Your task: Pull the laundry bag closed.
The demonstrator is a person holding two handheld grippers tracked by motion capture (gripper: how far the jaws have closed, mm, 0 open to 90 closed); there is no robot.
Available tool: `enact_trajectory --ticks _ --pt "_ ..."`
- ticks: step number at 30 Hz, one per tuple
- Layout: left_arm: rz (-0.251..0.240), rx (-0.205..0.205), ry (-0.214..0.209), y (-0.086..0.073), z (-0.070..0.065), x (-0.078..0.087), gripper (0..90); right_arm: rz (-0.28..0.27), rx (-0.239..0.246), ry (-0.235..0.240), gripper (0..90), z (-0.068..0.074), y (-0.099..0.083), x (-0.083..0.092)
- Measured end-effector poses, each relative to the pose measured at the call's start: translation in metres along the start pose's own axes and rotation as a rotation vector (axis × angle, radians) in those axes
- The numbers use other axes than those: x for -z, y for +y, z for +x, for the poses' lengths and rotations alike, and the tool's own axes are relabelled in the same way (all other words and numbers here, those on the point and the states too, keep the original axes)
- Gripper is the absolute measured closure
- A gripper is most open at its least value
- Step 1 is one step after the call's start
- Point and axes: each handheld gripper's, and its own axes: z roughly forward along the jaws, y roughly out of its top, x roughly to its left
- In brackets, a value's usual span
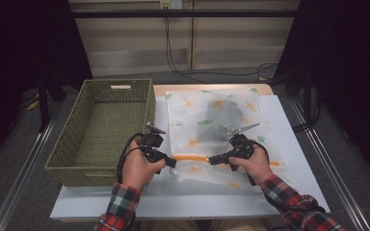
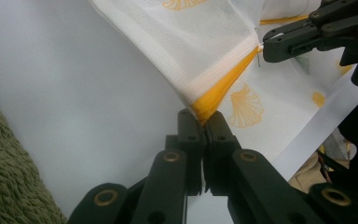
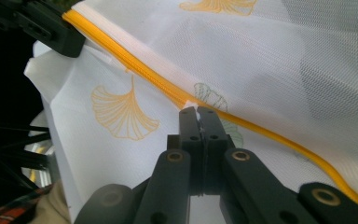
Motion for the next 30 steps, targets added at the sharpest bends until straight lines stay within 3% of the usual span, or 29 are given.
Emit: enact_trajectory --ticks 13,16,17,20,30 --pt "0.013 0.007 -0.004 0.001 0.0 -0.002 87.1 -0.007 -0.005 -0.004 90.0 -0.004 -0.004 0.006" --pt "0.009 0.013 0.0 0.001 0.0 -0.002 87.1 0.005 0.01 -0.033 90.0 -0.004 -0.005 0.007" --pt "0.019 -0.003 0.001 0.001 0.002 0.0 87.1 0.01 0.01 -0.039 90.0 -0.004 -0.005 0.007" --pt "0.018 0.002 -0.004 0.001 0.001 -0.001 87.1 -0.007 -0.016 -0.012 90.0 -0.008 -0.007 0.009" --pt "0.014 0.001 -0.004 0.002 0.002 0.0 87.1 -0.008 -0.025 -0.031 90.0 -0.014 -0.012 0.018"
